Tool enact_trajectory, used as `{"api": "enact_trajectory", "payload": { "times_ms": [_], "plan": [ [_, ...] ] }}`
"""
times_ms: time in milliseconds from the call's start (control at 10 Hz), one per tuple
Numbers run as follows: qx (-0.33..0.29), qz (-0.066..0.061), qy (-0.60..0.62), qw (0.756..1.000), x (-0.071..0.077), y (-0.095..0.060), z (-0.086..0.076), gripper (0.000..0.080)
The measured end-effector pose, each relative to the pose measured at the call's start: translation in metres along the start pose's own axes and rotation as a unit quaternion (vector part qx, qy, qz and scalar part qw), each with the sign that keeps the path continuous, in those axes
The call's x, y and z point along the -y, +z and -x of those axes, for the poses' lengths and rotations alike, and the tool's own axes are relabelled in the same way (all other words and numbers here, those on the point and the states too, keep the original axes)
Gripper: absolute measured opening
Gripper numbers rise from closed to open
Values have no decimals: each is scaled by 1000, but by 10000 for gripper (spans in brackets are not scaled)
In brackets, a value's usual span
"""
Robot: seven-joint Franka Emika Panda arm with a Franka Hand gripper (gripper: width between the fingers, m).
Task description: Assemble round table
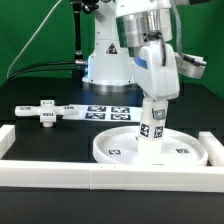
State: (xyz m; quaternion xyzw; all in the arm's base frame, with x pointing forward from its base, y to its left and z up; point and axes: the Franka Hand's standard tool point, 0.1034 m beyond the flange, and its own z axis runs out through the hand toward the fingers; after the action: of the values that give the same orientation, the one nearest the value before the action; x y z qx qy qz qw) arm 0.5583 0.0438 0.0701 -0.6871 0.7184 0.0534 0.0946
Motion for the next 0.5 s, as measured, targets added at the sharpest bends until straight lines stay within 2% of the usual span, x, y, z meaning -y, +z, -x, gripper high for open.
{"api": "enact_trajectory", "payload": {
  "times_ms": [500],
  "plan": [
    [8,-4,109,994,2,-1,-1,409]
  ]
}}
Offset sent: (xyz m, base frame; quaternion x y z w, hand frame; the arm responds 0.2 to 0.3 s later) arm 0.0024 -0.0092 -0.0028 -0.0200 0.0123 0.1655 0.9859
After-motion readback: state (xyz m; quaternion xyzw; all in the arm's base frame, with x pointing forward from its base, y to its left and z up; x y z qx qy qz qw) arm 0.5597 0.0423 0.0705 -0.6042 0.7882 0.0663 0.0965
